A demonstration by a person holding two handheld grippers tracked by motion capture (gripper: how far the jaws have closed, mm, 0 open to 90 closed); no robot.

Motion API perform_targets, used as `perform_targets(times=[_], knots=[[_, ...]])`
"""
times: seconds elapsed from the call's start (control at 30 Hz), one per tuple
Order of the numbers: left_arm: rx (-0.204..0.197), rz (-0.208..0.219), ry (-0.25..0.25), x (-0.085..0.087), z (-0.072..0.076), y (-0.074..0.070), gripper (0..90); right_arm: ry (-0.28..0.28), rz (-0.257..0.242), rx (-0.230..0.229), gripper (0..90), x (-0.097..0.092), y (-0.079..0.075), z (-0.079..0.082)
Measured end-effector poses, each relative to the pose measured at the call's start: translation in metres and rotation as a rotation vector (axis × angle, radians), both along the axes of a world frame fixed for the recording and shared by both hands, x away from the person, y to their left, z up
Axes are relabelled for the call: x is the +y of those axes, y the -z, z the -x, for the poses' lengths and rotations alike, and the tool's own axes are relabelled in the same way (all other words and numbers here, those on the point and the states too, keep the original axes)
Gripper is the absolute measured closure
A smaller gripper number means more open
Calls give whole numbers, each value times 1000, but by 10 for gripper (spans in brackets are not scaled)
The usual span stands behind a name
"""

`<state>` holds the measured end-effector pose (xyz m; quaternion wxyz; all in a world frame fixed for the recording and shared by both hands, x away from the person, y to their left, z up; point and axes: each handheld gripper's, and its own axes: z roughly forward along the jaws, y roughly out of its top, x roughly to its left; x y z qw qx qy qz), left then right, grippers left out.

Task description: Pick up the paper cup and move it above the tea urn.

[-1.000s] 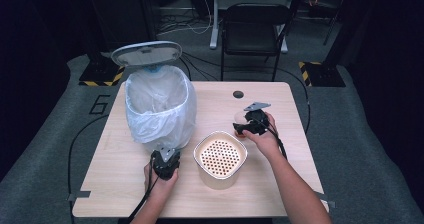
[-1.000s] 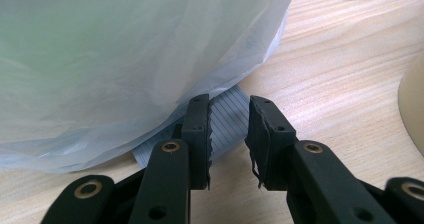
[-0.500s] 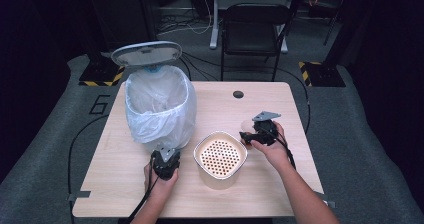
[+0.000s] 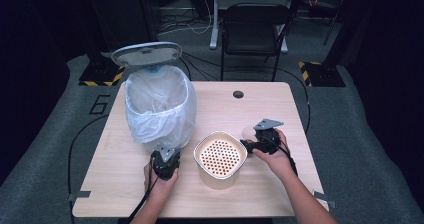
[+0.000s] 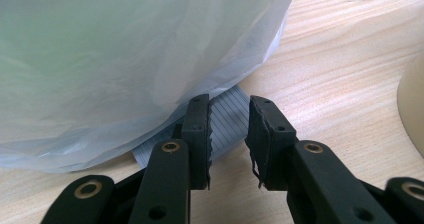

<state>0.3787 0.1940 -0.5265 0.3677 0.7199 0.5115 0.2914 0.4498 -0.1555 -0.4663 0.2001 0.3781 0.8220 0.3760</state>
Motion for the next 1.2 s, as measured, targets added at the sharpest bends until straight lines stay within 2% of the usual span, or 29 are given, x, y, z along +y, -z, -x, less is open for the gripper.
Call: perform_targets(times=[0.23, 0.73, 0.93, 1.03, 1.07, 1.17, 1.2], knots=[[1, 2, 0, 0, 0, 0, 705, -3, -17, -5, 222, -10, 1, 12], [0, -3, 0, 0, 0, 0, 708, -5, -19, 0, 233, -23, -2, 21], [-4, 4, -6, 0, 0, 0, 709, -6, -22, -18, 238, -28, -17, 22], [-1, -2, -2, 0, 0, 0, 709, -20, 1, -30, 243, -29, -31, 23], [-1, -2, -2, 0, 0, 0, 709, -20, 1, -30, 243, -29, -31, 23], [0, -1, -2, 0, 0, 0, 709, -30, 10, -57, 251, -27, -47, 24], [0, -1, -2, 0, 0, 0, 709, -30, 10, -57, 251, -27, -47, 24]])
